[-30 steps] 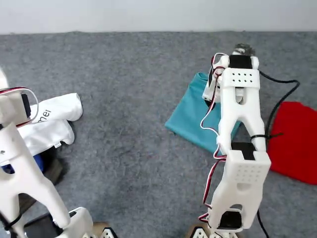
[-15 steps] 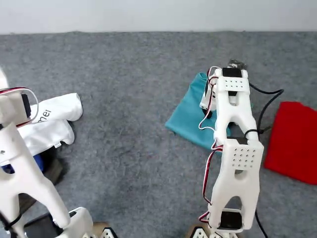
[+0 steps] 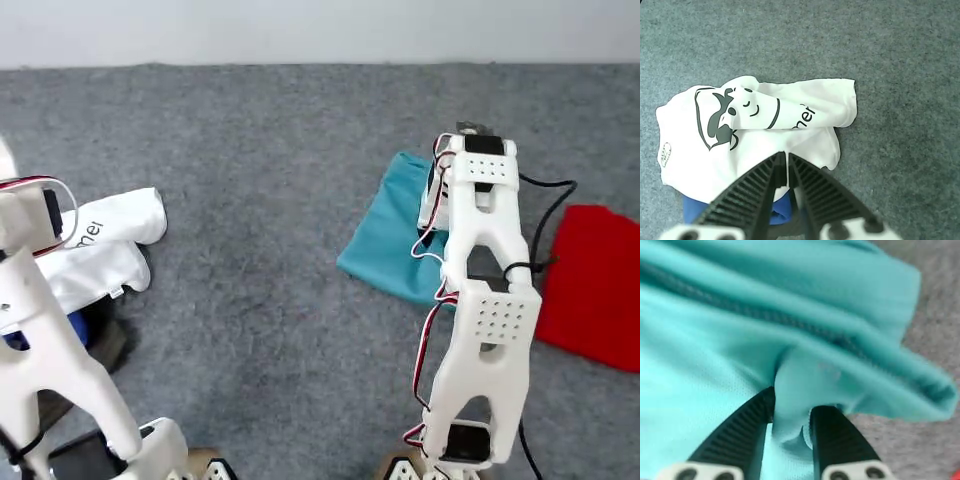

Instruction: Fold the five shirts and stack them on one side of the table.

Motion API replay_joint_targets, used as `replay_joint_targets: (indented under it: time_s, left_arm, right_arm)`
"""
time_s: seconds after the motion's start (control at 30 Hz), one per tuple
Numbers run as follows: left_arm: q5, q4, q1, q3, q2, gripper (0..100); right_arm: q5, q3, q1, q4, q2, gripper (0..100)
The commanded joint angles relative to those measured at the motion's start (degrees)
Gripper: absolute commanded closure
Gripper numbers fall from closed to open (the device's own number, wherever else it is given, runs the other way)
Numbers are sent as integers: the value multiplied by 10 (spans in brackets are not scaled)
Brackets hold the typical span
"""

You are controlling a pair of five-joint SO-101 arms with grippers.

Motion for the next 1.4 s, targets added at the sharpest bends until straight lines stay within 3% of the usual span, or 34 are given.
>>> replay_joint_targets:
  time_s: [0.0, 0.23, 0.4, 0.67, 1.07, 1.13, 1.3, 1.37]
  left_arm:
    - [-3, 10, -1, -1, -19, 984]
    - [-3, 10, -1, -1, -19, 984]
    - [-3, 10, 0, -1, -19, 984]
    - [-3, 8, 0, -1, -19, 984]
    - [-3, 9, 0, -1, -19, 984]
    - [-3, 9, 0, -1, -19, 984]
    - [-3, 9, 0, 0, -19, 984]
    - [-3, 10, 0, -1, -19, 984]
  right_arm:
    - [77, -9, 25, 34, -107, 989]
    - [222, -9, 124, 115, -225, 989]
    - [293, -9, 219, 116, -281, 990]
    - [335, -4, 328, 67, -292, 990]
    - [395, -1, 424, -41, -169, 984]
    - [396, -2, 427, -41, -150, 944]
    - [381, -12, 437, -34, -168, 679]
    - [362, -24, 439, -34, -198, 643]
